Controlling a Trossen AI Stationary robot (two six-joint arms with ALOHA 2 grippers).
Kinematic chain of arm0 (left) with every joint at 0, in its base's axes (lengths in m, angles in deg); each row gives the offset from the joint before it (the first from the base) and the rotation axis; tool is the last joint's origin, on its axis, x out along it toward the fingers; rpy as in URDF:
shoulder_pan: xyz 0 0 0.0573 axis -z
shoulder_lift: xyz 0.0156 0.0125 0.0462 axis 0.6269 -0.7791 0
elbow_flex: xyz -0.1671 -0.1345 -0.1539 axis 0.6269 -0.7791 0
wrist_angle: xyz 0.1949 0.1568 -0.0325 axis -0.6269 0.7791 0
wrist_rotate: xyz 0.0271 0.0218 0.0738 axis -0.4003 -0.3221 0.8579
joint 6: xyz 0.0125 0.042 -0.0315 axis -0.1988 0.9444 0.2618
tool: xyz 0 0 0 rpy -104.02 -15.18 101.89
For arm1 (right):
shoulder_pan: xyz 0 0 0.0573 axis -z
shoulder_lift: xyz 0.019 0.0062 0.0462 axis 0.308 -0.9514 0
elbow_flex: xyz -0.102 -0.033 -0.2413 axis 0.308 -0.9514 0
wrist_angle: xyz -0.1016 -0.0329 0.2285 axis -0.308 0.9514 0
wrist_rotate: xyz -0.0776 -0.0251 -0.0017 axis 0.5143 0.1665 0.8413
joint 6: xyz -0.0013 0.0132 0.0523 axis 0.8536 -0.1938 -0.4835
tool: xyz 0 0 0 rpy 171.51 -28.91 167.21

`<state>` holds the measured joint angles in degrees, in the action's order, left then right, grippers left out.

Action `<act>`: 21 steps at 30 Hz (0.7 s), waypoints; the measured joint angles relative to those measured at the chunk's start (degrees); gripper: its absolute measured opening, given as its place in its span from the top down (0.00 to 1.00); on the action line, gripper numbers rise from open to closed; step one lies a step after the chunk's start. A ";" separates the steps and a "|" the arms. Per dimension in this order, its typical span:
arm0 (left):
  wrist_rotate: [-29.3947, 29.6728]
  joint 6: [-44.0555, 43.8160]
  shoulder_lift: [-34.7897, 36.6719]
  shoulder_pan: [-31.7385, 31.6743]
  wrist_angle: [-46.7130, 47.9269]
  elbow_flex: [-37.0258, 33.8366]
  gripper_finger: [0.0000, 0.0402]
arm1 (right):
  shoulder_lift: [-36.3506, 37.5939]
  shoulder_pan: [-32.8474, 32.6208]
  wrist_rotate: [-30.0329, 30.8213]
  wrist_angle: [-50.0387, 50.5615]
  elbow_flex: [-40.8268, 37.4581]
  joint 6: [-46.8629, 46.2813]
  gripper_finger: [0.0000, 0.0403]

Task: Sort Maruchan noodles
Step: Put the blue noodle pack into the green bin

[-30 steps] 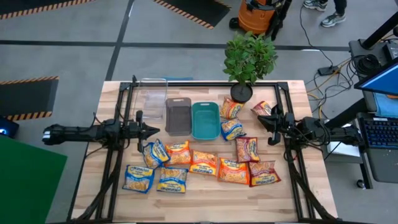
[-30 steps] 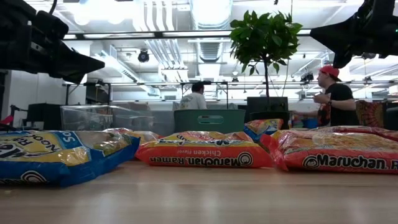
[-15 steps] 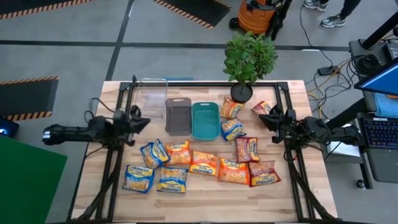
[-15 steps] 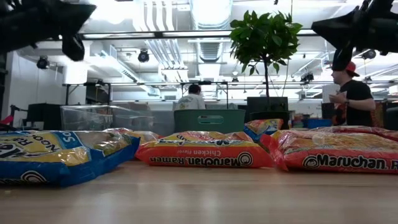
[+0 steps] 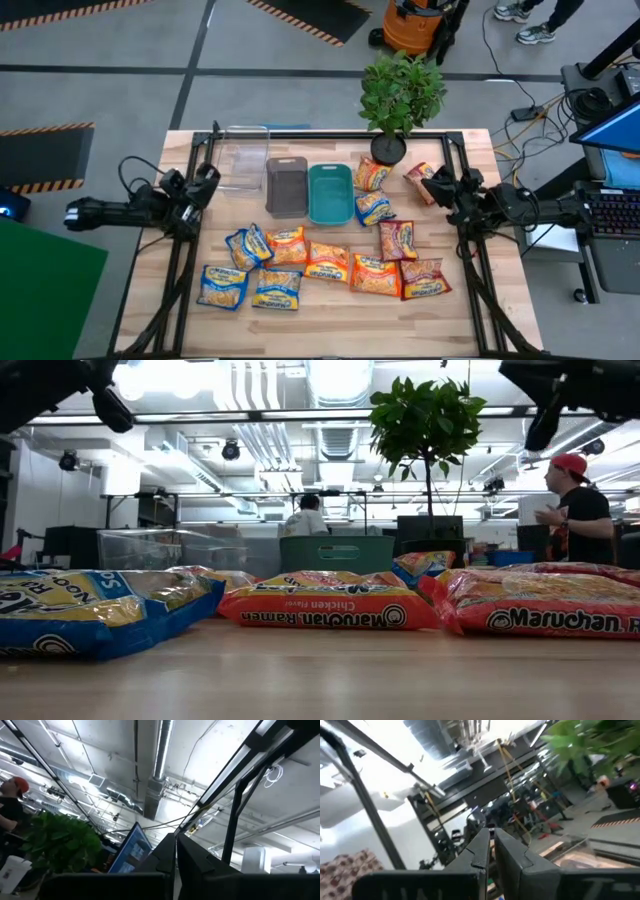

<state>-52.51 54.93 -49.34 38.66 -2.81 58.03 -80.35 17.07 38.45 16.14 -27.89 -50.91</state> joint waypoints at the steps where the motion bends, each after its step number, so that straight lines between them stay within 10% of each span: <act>1: 0.00 -0.52 -1.22 0.00 -0.87 0.00 1.00 | -1.59 -0.02 -0.28 0.04 1.21 -0.04 0.96; 21: -13.59 -6.06 -22.46 0.02 3.18 10.55 1.00 | -26.58 0.02 -0.12 55.18 27.89 -27.91 0.96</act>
<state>-66.11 48.87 -71.81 38.68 0.37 68.59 -106.92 17.09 38.33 71.32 0.01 -78.82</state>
